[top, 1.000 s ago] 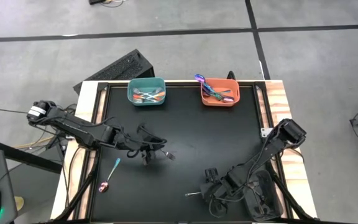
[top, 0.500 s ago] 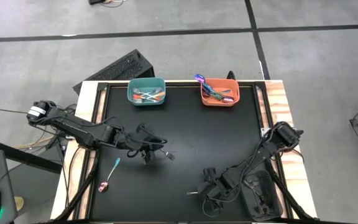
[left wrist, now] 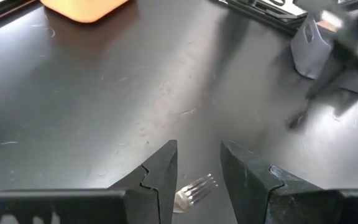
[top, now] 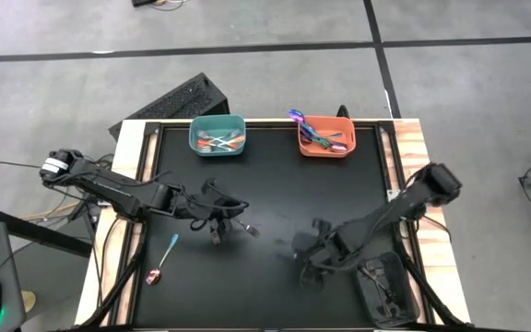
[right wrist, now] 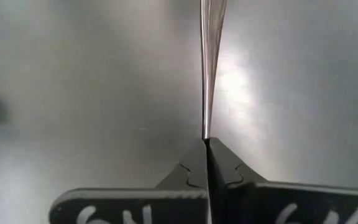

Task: Sort silverware by color (type)
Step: Put the black fork into the black bin

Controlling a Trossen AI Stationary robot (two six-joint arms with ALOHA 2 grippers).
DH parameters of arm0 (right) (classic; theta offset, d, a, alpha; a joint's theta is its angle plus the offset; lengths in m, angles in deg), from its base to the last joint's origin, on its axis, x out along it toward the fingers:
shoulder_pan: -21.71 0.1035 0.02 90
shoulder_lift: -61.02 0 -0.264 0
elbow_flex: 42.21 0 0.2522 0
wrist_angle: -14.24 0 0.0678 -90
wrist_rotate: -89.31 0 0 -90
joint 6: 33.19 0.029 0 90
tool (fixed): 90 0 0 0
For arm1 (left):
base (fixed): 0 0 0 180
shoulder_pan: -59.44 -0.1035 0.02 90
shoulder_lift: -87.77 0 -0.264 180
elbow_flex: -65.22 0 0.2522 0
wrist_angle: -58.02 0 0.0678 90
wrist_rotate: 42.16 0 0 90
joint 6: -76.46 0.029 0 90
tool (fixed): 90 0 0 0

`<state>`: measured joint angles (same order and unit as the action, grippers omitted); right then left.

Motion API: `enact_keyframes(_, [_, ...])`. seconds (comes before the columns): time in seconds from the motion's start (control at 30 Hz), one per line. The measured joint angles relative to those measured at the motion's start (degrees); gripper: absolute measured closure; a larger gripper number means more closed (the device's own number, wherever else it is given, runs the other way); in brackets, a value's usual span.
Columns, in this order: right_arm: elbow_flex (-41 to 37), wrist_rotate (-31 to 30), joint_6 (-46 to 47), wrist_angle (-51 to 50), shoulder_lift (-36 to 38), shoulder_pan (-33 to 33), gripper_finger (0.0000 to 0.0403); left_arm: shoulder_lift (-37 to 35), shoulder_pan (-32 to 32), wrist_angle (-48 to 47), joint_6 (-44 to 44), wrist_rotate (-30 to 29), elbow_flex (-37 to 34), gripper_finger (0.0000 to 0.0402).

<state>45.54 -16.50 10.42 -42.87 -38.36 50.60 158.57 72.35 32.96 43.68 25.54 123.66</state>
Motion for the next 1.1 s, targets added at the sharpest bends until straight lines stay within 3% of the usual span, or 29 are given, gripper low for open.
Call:
enact_keyframes(0.27, [-0.42,-1.36,20.33,-15.49,13.25,2.52,0.0399,0.00,-1.55,0.03,-0.47,0.12,0.00,0.0292])
enact_keyframes(0.47, [-0.43,-0.77,42.39,-28.51,17.28,14.22,0.0399,0.00,-2.49,-0.02,-0.50,0.22,0.00,0.0292])
enact_keyframes(0.7, [-0.39,-0.50,63.75,-32.38,16.72,28.82,0.0399,0.15,-5.32,0.06,3.17,1.03,0.00,0.0292])
enact_keyframes(0.83, [-0.41,0.90,68.42,-31.59,13.91,34.25,0.0398,0.63,-7.82,0.50,5.62,2.70,0.00,0.0292])
enact_keyframes(0.97, [-0.40,6.78,68.65,-29.51,10.49,36.87,0.0395,1.42,-10.32,1.18,5.68,4.83,0.02,0.0292])
enact_keyframes(1.1, [-0.41,8.58,69.69,-27.80,8.11,38.00,0.0368,1.85,-11.90,2.97,5.10,6.51,0.12,0.0292])
